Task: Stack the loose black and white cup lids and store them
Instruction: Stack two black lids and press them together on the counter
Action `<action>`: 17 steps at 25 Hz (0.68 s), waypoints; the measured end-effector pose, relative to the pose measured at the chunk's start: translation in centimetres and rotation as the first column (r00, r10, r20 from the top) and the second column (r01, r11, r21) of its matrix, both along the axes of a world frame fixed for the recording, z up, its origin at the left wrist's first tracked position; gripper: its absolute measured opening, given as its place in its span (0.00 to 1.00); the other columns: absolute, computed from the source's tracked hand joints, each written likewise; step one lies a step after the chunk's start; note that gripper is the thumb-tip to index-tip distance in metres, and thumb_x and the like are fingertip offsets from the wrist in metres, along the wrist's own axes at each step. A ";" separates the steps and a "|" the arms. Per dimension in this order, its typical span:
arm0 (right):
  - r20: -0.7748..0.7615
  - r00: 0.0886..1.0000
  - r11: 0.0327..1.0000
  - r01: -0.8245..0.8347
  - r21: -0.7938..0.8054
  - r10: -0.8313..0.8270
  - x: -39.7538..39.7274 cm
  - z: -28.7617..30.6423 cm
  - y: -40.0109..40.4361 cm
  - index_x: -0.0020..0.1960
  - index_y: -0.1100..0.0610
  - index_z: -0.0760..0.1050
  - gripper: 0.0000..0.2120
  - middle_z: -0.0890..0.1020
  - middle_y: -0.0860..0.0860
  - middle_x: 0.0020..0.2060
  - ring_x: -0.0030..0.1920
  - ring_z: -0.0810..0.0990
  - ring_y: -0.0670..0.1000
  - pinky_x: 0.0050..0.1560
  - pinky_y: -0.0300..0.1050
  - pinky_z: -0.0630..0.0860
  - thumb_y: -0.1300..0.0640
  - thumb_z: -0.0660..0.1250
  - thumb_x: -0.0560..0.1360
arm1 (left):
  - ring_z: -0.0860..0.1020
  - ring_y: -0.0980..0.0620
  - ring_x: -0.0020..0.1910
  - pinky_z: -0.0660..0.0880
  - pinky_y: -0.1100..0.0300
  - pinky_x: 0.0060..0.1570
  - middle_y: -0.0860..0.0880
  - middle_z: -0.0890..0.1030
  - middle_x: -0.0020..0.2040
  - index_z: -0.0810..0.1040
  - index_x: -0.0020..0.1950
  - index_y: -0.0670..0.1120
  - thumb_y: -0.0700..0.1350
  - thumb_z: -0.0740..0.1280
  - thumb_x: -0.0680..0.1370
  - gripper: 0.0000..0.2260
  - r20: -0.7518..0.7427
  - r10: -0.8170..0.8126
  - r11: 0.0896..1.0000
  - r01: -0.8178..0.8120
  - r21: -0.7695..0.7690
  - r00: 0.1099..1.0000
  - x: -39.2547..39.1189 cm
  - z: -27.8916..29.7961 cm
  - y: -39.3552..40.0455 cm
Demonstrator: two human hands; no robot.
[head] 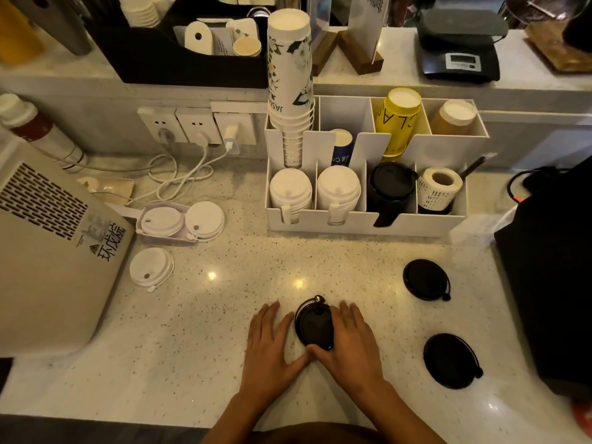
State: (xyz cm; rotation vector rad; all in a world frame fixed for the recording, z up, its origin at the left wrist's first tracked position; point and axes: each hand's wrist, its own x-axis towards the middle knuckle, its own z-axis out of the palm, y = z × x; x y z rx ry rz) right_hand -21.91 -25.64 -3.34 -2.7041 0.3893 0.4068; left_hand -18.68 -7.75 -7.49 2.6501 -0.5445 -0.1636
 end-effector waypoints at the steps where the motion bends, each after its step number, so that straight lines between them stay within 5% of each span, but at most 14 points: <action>1: -0.002 1.000 1.000 -0.004 -0.009 0.004 -0.1 -0.1 0.0 0.81 0.52 0.51 0.46 0.54 0.54 0.81 0.81 0.48 0.55 0.77 0.52 0.54 0.29 0.61 0.73 | 0.60 0.43 0.78 0.62 0.39 0.74 0.42 0.65 0.78 0.71 0.75 0.48 0.72 0.62 0.74 0.38 -0.002 -0.001 1.000 0.001 -0.001 1.000 0.0 0.0 0.0; 9: 0.015 1.000 0.999 0.021 0.036 -0.021 -1.4 -0.1 -0.2 0.81 0.49 0.47 0.47 0.46 0.53 0.81 0.80 0.45 0.57 0.77 0.55 0.51 0.27 0.57 0.72 | 0.54 0.44 0.80 0.56 0.39 0.77 0.44 0.59 0.81 0.66 0.77 0.46 0.62 0.66 0.75 0.35 -0.085 -0.052 0.998 0.048 -0.050 0.995 0.0 0.5 0.6; 14: 0.244 0.949 0.962 0.142 0.234 -0.200 0.0 -0.2 -0.9 0.81 0.47 0.48 0.33 0.47 0.43 0.80 0.80 0.44 0.46 0.79 0.50 0.47 0.34 0.39 0.80 | 0.47 0.54 0.82 0.50 0.50 0.80 0.51 0.53 0.82 0.55 0.82 0.46 0.50 0.55 0.79 0.31 -0.100 0.051 0.977 -0.070 -0.200 0.994 0.6 1.1 -1.5; 17: 0.219 0.976 0.980 -0.023 0.197 -0.021 1.2 -1.5 -0.9 0.80 0.46 0.42 0.27 0.44 0.42 0.80 0.79 0.37 0.43 0.79 0.49 0.42 0.41 0.37 0.82 | 0.45 0.55 0.82 0.45 0.51 0.80 0.50 0.52 0.83 0.52 0.82 0.46 0.49 0.49 0.83 0.27 -0.092 -0.009 0.989 -0.005 -0.147 0.996 0.9 1.1 -4.6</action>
